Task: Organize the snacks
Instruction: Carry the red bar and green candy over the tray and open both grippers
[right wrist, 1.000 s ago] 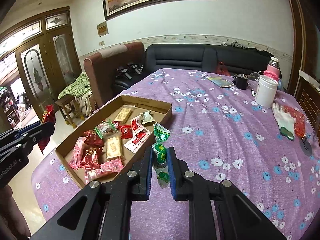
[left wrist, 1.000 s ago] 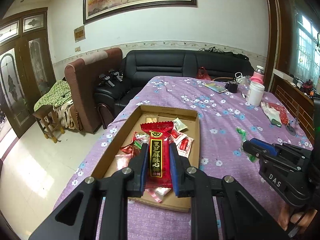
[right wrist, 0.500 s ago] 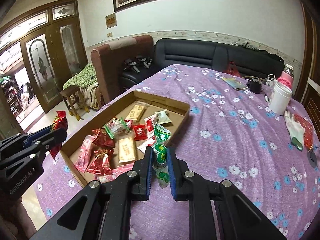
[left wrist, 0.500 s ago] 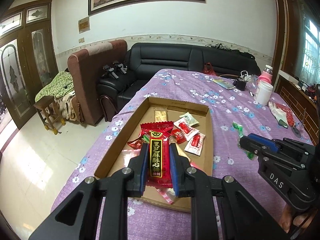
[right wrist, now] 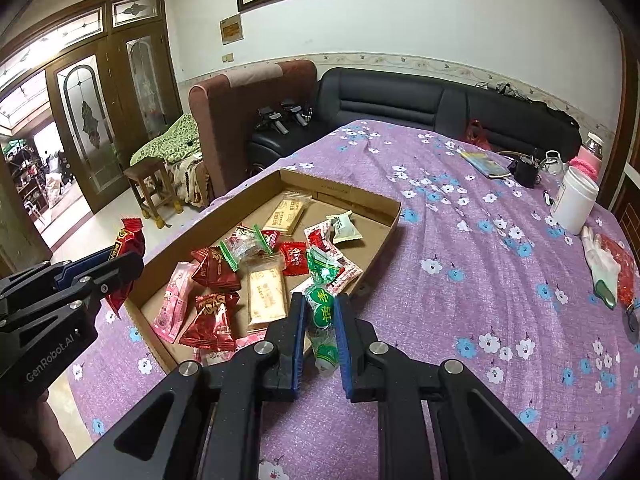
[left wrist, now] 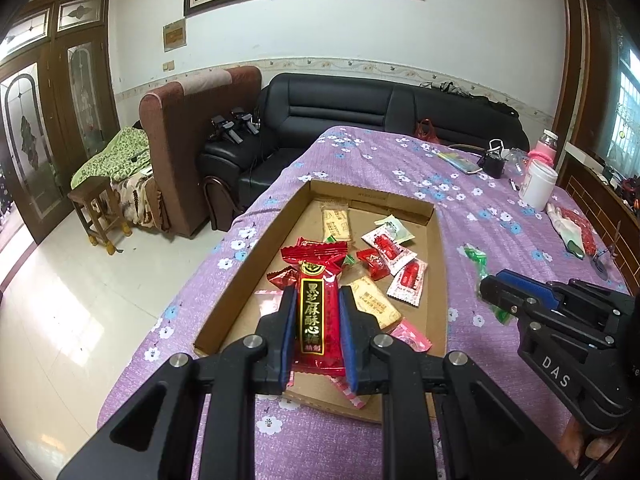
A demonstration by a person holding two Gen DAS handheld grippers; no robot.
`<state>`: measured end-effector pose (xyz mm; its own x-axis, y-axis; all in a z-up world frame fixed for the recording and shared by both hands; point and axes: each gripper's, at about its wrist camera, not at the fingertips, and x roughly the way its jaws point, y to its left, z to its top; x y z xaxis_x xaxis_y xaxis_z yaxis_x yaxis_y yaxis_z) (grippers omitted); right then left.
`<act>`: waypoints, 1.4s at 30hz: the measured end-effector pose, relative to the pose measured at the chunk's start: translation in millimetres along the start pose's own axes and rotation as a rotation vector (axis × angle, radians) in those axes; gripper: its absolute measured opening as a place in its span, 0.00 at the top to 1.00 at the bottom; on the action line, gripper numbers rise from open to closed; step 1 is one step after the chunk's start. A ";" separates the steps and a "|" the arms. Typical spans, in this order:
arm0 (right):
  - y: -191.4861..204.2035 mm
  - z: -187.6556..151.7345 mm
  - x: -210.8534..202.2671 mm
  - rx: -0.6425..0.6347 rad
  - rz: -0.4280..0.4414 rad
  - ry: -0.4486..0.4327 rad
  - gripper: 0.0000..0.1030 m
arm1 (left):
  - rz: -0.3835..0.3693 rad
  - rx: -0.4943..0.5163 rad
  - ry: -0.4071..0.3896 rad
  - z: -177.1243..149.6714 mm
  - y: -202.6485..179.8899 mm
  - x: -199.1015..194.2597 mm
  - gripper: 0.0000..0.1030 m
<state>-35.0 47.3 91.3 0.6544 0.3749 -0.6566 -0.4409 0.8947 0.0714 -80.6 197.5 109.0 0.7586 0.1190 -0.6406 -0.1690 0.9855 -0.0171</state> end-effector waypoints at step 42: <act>15.5 41.9 78.7 0.049 0.098 0.116 0.84 | -0.031 -0.034 0.058 47.4 47.9 61.0 0.81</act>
<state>35.4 100.9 72.2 0.5336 0.4328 -0.7266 -0.4668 0.8671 0.1738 -12.6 257.6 105.5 0.7261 0.0802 -0.6830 -0.1682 0.9837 -0.0634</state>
